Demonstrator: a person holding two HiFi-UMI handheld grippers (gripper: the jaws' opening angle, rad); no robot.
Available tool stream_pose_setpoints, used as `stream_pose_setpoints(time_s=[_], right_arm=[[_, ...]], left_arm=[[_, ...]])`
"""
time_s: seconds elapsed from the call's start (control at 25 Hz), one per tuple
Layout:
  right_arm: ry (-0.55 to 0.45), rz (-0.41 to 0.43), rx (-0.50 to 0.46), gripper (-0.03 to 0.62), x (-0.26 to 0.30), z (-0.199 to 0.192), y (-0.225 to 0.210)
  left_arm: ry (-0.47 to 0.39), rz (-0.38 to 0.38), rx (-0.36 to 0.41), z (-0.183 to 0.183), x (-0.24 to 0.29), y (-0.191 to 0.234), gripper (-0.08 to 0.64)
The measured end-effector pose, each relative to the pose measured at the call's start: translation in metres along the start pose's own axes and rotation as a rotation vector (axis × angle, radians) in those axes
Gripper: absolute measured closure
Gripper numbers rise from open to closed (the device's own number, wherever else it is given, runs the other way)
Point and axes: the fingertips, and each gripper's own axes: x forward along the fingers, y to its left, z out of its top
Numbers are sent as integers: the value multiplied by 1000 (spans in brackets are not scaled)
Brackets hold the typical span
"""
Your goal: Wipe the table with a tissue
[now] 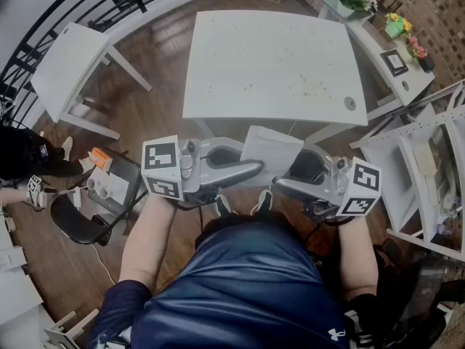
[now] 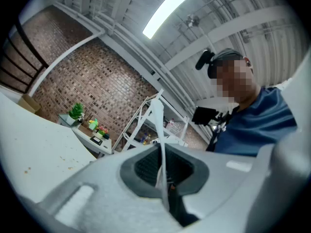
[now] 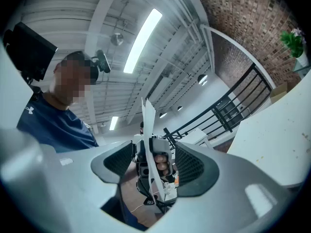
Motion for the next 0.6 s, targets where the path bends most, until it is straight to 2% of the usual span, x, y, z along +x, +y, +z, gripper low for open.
stream_pose_setpoints(time_s=[0.08,0.24,0.36,0.6], right_arm=[[18,38,-16,333,-9,-3,3],[16,49,-27,499,-39,-2,-9],[24,43,-11,566,-61,-1,-23],[20,41,42,580,-89,7,-52]], left_arm=[[15,-3,-12,-8,16,6,554],[18,16,-44,-23,47,23,554],[19,54,-67,-33,68,35,554],[45,198,-77,-49,83,68,520]])
